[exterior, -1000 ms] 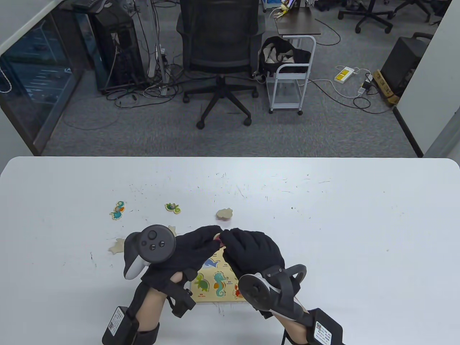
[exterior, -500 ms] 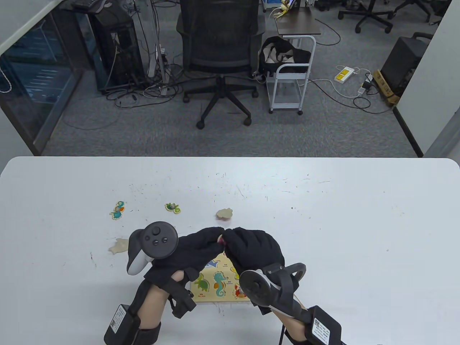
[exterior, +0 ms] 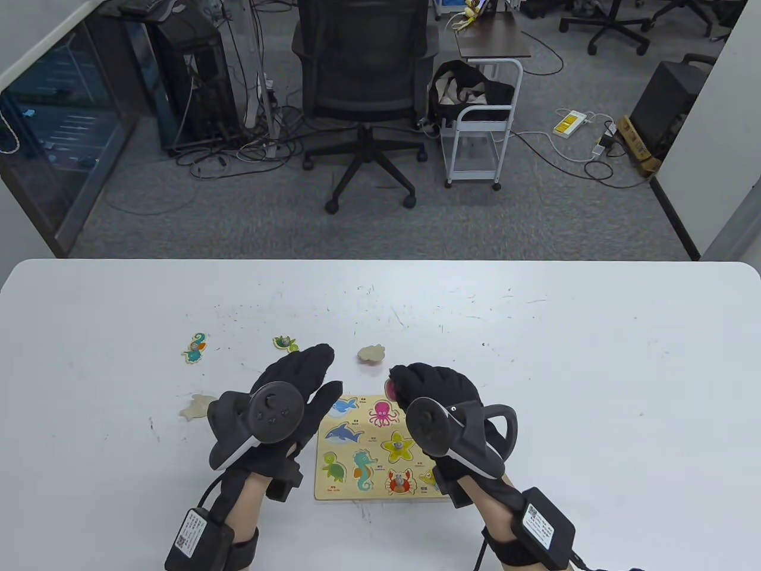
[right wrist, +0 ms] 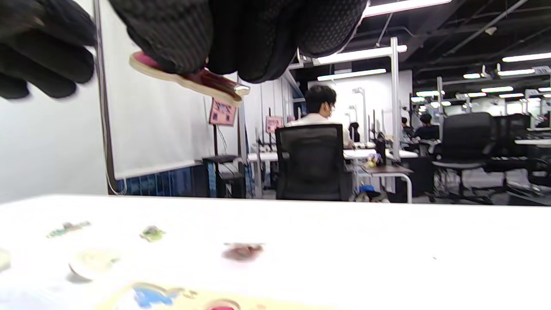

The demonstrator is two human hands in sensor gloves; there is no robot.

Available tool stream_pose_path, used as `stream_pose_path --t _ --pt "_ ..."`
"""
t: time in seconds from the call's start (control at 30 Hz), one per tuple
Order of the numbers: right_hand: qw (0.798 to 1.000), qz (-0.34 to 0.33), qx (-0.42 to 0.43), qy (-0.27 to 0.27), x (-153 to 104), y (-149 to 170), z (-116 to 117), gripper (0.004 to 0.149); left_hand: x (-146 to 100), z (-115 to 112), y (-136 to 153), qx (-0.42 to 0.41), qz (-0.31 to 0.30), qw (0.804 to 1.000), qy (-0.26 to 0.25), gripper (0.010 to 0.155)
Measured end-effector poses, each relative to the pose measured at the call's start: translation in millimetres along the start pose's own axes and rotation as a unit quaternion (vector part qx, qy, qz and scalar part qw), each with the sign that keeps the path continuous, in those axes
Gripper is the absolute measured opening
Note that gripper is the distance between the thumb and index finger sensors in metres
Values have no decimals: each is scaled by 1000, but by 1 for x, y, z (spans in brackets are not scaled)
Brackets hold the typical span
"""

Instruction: Fit puzzle pieces into frame

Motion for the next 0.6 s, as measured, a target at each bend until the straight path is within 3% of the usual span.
stream_pose_path --t 0.23,0.6 --pt "990 34 -97 -95 24 16 50 45 0 3 11 73 34 997 -7 71" --pt "968 58 -154 -188 38 25 115 45 -1 7 18 75 45 996 -10 72"
Point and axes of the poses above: the tracker on the back of each hand, its own y axis roughly to the little-finger side, its own x axis roughly from the wrist to the fingertips, z = x × y, the point moved 5 cm from there along x, roughly from the wrist to the fingertips, and after that the axes turned 5 degrees about -x, right-handed, at the moved point
